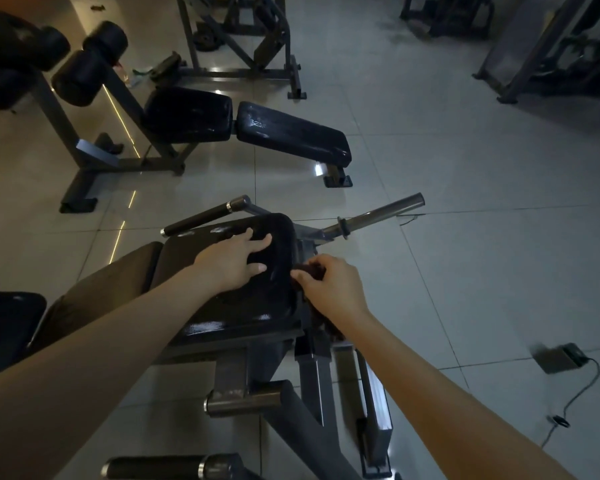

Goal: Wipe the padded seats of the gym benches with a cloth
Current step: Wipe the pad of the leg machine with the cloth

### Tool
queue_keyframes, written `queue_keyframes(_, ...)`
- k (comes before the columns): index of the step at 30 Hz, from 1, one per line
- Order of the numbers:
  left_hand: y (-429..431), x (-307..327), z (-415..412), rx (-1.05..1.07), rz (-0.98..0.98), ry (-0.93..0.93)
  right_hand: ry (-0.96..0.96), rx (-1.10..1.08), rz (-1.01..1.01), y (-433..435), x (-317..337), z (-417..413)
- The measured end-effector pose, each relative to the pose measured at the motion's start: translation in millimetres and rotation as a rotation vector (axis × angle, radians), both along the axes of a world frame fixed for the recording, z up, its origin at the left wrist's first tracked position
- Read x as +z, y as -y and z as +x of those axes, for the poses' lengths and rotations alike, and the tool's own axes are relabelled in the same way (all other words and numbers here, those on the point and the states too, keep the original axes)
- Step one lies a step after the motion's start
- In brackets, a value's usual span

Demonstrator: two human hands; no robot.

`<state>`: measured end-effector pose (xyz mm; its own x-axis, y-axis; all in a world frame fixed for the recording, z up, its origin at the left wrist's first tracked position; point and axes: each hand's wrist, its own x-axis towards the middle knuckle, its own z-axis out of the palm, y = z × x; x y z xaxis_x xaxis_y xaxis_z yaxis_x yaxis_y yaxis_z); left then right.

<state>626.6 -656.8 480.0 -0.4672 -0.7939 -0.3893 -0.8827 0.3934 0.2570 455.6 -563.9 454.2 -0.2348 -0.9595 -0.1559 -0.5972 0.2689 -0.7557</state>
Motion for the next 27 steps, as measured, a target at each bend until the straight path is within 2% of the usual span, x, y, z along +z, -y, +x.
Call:
queue_keyframes(4,4,-5,2,-0.007,0.002,0.000,0.020,-0.119,-0.104,55,-1,0)
queue_keyframes(7,8,-6,3,-0.006,0.007,-0.001,0.025,-0.128,-0.095,80,2,-4)
queue_keyframes(14,5,-3,4,-0.009,0.018,0.013,0.117,0.119,0.124,17,2,-14)
queue_keyframes(17,4,-3,2,-0.005,0.015,0.015,0.095,0.141,0.125,1,1,-16)
queue_keyframes(22,4,-7,2,-0.010,-0.006,0.020,0.050,-0.008,-0.015,40,-6,-9)
queue_keyframes(27,10,-11,5,-0.012,-0.015,0.015,0.118,-0.159,-0.063,106,5,-5)
